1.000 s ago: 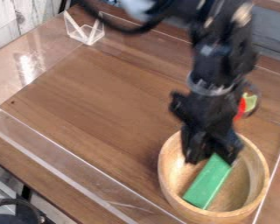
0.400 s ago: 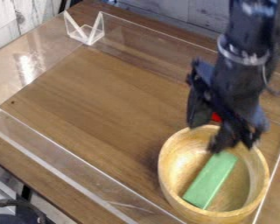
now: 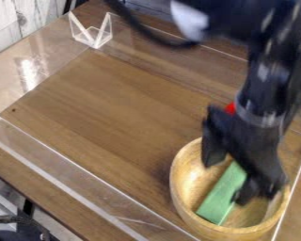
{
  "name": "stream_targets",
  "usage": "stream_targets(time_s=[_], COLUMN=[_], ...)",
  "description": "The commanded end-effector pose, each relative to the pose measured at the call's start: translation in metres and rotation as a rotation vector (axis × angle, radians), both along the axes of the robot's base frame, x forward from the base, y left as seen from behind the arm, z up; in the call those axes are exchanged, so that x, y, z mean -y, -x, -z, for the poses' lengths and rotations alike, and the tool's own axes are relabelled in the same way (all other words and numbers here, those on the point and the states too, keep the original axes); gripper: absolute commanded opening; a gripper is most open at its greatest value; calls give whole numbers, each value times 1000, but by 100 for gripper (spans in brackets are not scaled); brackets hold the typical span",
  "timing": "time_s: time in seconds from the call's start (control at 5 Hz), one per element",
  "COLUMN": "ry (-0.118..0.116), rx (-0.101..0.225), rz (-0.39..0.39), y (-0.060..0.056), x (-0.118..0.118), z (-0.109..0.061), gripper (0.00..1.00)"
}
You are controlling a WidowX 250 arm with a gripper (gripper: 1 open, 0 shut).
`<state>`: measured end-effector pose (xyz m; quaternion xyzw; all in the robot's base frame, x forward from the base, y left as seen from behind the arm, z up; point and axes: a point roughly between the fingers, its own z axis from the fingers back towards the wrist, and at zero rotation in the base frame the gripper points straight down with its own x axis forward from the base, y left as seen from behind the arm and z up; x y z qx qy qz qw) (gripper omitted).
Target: Remove the green block from the brown bowl and put it on the table
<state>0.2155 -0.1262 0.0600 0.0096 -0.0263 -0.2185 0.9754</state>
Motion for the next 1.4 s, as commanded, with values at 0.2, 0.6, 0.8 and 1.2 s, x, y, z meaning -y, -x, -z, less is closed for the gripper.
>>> stream_targets(time_s=[0.2,0.6,0.8,1.2], ry=[46,27,-22,-78], rx=[44,35,9,17], rz=[-1,-5,-4,23], y=[-6,-10,-11,-8], x=[-11,-23,-27,-47], z=[9,2,-12,-57], gripper=[100,0,0,0])
